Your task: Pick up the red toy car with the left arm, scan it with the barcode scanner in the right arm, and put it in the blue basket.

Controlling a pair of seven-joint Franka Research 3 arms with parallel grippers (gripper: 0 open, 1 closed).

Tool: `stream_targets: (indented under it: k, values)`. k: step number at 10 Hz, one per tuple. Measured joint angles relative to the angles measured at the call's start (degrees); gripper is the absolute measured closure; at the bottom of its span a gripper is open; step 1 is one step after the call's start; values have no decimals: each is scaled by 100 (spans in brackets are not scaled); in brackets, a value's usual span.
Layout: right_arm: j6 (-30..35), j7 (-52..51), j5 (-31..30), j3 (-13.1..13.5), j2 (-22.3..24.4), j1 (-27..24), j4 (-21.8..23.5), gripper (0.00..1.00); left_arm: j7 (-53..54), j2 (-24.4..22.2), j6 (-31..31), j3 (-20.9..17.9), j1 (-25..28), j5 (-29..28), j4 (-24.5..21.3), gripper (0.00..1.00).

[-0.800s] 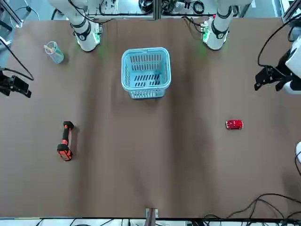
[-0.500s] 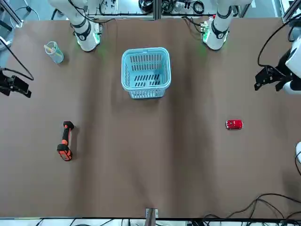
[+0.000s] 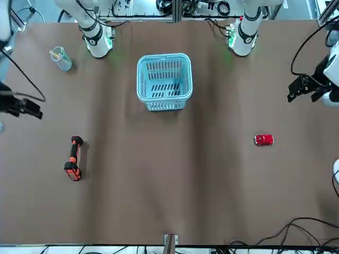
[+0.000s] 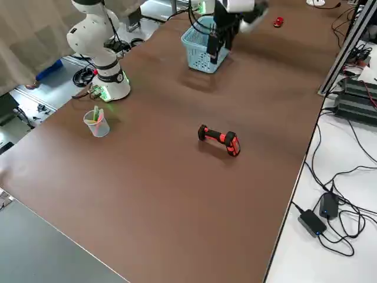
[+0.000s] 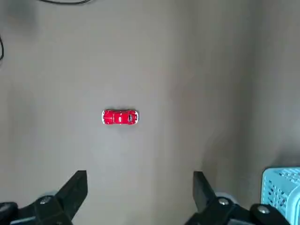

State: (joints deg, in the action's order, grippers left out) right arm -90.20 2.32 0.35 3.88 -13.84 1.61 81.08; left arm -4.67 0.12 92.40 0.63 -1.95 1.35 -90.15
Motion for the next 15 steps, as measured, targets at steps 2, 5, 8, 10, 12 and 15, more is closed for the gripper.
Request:
stream_targets:
  k: [2,5,8,10,12,15]
  values:
    - [-278,28,0,-1,-443,52,-8,0,-254,-6,-13,-47,56,-1,-91,1]
    - [-491,31,0,-1,-654,60,-15,0,-1593,-247,446,-225,75,0,-678,1]
    - [-734,31,0,4,-957,61,-12,0,-3415,-384,1050,-317,78,0,-1509,1]
    - [-966,31,0,25,-1206,56,-12,0,-4360,-378,1601,-357,78,0,-2088,1]
    - [-1088,31,0,25,-1286,58,-14,0,-5088,-354,2449,-490,77,0,-2811,0]
    - [-1860,-416,0,44,-1483,11,162,0,-5868,143,3308,-650,86,2,-3358,0]
